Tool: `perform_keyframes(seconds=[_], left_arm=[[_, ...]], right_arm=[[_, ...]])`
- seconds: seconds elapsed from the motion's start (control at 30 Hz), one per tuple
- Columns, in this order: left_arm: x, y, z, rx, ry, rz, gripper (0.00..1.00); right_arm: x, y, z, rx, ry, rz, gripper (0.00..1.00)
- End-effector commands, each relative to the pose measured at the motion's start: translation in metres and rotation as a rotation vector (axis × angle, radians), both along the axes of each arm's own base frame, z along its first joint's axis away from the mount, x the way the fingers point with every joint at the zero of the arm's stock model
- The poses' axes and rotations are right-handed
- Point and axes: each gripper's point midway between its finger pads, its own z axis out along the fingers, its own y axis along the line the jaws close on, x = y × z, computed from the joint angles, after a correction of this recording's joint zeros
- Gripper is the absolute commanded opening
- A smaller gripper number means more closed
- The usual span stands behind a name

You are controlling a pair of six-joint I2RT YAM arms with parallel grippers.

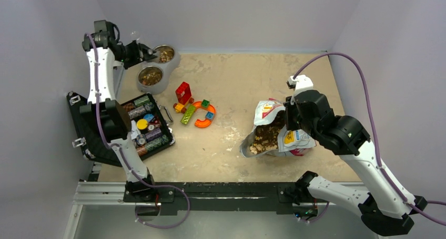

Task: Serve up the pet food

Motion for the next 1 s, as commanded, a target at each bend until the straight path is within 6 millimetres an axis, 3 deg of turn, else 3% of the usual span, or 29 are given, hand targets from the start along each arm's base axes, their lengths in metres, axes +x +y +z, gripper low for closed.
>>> perform_keyframes(seconds=[0.0, 0.13, 0.27, 0.37, 0.5, 0.63, 0.97], left_arm=[[-0.04, -0.058, 0.067, 0.298, -0.383, -0.314, 0.0], [-0.065, -0.113, 0.053, 0.372, -0.617, -0.49, 0.0], [-0.1, -0.19, 0.038, 0.42, -0.91, -0.727, 0.0], [-0.135, -0.245, 0.011, 0.539, -0.972, -1.041, 0.0], [-0.159, -0.292, -0.036, 0.543, -1.005, -1.27, 0.0], [-0.158, -0.308, -0.081, 0.503, -0.92, -1.346, 0.0], [-0.118, -0.334, -0.142, 0.457, -0.83, -1.403, 0.0]], right_arm=[[0.012, 0.004, 0.025, 0.076, -0.097, -0.026, 0.0], [0.008, -0.001, 0.026, 0.078, -0.102, -0.043, 0.0], [0.006, -0.003, 0.026, 0.094, -0.101, -0.052, 0.0], [0.005, -0.002, 0.029, 0.118, -0.101, -0.061, 0.0], [0.003, -0.004, 0.034, 0.146, -0.117, -0.077, 0.0], [-0.001, -0.012, 0.035, 0.155, -0.119, -0.11, 0.0], [-0.019, -0.027, 0.026, 0.188, -0.072, -0.182, 0.0]])
